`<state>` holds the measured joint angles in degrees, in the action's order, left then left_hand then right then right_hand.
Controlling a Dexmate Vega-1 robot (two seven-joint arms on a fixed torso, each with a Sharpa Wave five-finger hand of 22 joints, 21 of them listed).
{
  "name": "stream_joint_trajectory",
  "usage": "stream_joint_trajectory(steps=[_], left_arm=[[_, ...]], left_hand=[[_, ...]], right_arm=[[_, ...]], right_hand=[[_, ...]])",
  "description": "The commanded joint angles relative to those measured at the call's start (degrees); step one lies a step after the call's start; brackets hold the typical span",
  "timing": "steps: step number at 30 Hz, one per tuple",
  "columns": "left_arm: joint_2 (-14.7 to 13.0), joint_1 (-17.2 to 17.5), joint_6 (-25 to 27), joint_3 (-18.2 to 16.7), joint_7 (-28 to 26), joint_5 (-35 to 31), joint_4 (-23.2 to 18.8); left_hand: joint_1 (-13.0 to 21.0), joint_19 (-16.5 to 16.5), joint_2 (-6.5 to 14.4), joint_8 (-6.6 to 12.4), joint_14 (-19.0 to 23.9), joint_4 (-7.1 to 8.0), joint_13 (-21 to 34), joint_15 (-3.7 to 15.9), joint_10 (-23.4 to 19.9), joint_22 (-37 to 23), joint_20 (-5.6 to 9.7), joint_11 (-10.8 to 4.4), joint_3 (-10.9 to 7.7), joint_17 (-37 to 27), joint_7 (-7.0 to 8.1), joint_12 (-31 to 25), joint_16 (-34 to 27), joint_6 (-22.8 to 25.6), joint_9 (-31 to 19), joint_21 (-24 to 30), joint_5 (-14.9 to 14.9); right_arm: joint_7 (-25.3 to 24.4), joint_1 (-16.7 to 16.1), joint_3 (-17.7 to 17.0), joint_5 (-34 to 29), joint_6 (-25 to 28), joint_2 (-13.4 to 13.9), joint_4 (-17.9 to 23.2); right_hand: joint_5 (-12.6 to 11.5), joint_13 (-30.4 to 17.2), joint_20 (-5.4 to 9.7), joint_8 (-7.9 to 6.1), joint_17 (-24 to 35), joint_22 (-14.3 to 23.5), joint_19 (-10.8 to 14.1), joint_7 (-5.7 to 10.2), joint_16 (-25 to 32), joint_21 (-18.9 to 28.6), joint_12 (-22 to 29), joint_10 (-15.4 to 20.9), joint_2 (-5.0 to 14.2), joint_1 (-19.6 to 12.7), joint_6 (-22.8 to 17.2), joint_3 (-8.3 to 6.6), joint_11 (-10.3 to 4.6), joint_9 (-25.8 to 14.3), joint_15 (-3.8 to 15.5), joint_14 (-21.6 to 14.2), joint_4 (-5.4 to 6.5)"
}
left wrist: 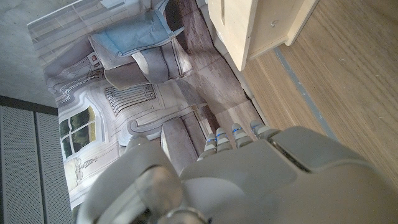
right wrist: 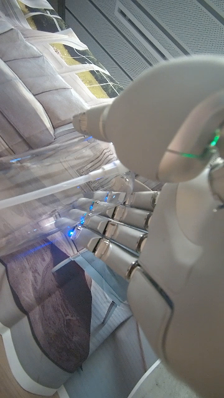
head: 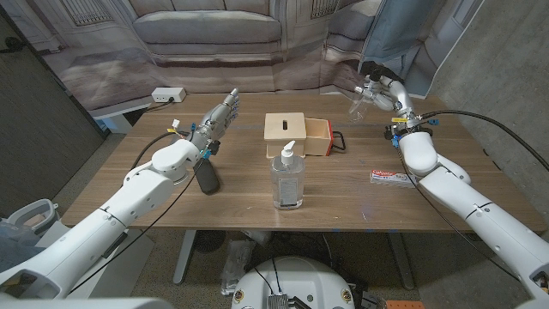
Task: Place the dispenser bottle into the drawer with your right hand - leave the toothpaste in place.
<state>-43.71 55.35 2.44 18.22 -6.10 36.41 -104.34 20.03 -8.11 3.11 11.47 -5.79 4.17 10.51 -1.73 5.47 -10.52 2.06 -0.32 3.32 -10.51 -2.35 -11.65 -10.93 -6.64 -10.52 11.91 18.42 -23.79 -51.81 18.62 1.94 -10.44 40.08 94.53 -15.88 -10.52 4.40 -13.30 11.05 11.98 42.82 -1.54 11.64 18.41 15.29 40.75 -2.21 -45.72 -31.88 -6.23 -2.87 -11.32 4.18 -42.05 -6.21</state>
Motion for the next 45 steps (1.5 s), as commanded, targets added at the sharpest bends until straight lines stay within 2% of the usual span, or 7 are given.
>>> stream_joint_trajectory(steps=[1,32,45], left_arm=[[-0.19,0.43,-0.14,-0.19,-0.06,-0.07,-0.25],[-1.6,4.03,-0.45,-2.17,-1.72,0.35,-4.04],[-2.14,6.14,-0.71,-3.43,-2.75,0.7,-5.36]], left_hand=[[0.25,0.33,0.24,-0.17,-0.14,0.1,0.21,0.01,0.06,-0.11,0.63,-0.07,0.39,-0.18,0.03,0.09,0.02,-0.08,-0.26,0.12,-0.09],[0.41,0.37,0.4,-0.16,-0.04,0.12,0.21,0.04,-0.01,-0.11,0.67,-0.16,0.7,-0.19,0.07,0.07,0.0,-0.07,-0.26,0.11,-0.12],[0.49,0.4,0.49,-0.14,-0.15,0.13,0.21,-0.05,-0.03,-0.11,0.64,0.0,0.85,-0.19,0.04,0.07,0.05,0.0,-0.26,0.1,-0.14]], right_arm=[[0.79,0.67,0.73,-0.3,-1.13,-0.89,-0.26],[3.18,1.87,2.39,-1.09,-1.95,-1.61,0.05],[4.33,3.15,3.41,-1.64,-2.39,-2.04,-0.07]], right_hand=[[0.31,-0.3,5.57,0.04,0.32,0.14,0.06,4.52,0.1,0.08,-0.17,0.85,7.71,-5.75,-5.06,-0.13,-0.72,-0.22,5.47,-0.23,0.31],[1.21,-0.36,5.59,0.03,0.36,0.17,1.11,4.47,0.6,0.58,-0.05,2.54,8.39,-6.11,-6.38,-0.14,-0.78,-0.26,5.77,-1.83,0.27],[1.61,-0.37,5.58,0.0,0.35,0.16,1.62,4.48,0.68,0.83,-0.09,3.1,9.16,-7.48,-7.07,-0.83,-0.77,-0.26,5.72,-2.41,-0.36]])
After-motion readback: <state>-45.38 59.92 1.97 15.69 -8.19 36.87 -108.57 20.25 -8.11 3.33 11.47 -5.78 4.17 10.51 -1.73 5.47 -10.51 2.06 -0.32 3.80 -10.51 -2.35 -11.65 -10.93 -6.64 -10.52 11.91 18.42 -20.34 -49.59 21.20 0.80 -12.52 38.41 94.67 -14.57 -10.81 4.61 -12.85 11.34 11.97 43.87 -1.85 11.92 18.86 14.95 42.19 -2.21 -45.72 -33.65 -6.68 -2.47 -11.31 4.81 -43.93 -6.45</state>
